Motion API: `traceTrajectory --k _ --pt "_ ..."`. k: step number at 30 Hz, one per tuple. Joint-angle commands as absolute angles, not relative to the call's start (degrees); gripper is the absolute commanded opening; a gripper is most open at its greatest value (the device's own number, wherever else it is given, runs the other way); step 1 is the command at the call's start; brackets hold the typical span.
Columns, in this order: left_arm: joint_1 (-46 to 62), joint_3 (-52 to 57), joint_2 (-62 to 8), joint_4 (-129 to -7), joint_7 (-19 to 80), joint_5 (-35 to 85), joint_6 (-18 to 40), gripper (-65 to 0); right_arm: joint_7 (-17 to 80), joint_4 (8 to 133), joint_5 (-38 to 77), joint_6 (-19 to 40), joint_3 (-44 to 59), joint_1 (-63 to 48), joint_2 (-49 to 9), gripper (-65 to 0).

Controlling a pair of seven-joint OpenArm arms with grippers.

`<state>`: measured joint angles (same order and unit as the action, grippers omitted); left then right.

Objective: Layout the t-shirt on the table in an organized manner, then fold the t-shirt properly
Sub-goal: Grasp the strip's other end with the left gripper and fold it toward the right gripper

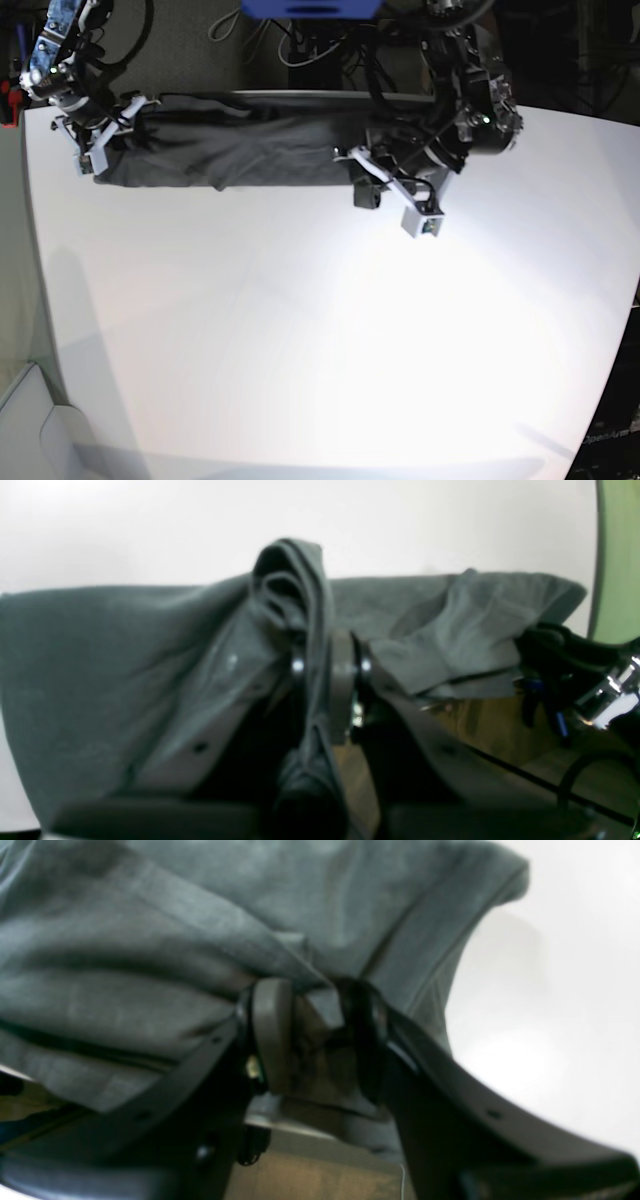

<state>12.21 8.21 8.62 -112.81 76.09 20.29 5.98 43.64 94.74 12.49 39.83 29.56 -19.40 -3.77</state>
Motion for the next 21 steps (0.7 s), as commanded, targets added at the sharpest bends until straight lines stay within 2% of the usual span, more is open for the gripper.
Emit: traceTrajectory --k 1,7,12,21 --pt "11.8 8.1 9.0 -113.4 74.2 21.1 5.8 -65.0 47.5 94.1 10.0 40.0 29.2 -20.0 -3.6 -42.6" --pt "12.1 7.7 9.0 -110.3 69.6 21.2 5.8 -65.0 47.5 94.1 10.0 40.0 29.2 -20.1 -3.6 -42.6" --pt "11.7 3.0 9.0 -107.4 69.3 21.2 5.8 -65.0 47.5 94.1 10.0 40.0 29.2 -20.3 -3.6 -42.6" --pt "11.7 2.7 9.0 -107.5 69.3 21.1 5.8 -65.0 47.5 94.1 10.0 40.0 29.2 -20.4 -3.6 -42.6"
